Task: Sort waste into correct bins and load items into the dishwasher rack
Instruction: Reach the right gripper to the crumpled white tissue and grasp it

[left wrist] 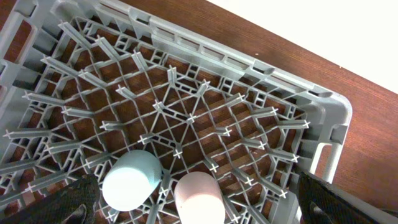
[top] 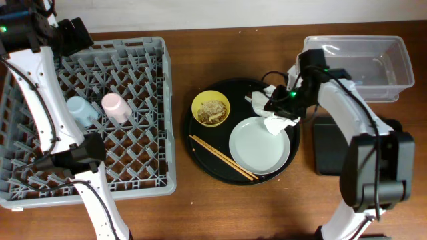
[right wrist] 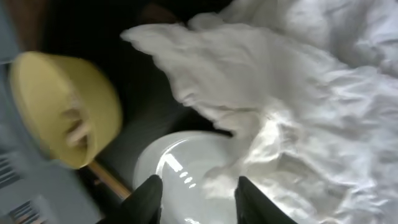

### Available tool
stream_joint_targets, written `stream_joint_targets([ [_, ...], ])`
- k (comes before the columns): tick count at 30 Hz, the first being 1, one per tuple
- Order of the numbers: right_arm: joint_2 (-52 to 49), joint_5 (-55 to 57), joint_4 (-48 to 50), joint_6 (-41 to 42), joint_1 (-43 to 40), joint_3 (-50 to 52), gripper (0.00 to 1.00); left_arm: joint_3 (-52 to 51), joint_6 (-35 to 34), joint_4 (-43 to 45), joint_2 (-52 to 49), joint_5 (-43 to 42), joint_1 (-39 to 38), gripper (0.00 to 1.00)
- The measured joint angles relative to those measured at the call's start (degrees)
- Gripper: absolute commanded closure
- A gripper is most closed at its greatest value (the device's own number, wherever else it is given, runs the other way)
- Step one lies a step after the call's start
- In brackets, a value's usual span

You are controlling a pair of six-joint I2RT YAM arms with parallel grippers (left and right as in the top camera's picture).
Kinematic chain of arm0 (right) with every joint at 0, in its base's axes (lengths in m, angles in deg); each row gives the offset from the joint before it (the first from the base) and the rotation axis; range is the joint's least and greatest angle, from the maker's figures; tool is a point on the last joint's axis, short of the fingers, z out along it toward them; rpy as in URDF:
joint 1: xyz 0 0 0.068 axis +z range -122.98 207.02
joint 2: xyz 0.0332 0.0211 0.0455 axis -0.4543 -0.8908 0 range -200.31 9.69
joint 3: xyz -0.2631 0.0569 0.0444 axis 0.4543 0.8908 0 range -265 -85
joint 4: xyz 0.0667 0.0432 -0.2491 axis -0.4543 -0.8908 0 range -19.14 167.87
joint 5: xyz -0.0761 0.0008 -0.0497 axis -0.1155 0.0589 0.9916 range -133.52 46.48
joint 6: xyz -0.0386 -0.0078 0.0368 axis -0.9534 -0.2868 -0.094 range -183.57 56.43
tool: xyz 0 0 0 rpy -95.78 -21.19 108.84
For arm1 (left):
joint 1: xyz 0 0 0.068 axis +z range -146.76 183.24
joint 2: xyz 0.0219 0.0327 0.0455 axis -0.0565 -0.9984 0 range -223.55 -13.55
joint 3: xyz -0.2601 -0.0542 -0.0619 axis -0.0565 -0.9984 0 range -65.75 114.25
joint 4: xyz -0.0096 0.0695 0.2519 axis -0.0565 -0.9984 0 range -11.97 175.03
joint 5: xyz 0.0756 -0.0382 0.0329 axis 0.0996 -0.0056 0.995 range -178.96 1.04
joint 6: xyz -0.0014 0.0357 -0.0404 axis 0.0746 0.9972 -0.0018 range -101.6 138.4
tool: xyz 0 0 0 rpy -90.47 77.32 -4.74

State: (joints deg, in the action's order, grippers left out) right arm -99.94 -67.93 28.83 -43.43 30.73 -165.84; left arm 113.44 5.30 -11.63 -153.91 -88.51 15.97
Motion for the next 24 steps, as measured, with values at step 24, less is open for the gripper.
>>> stream_joint_targets([
  [24,-0.90,29.55,1.29,10.23,11.52,0.37,0.59,0.00,0.00,-0.02,0.00,0.00,0.00,0.01],
])
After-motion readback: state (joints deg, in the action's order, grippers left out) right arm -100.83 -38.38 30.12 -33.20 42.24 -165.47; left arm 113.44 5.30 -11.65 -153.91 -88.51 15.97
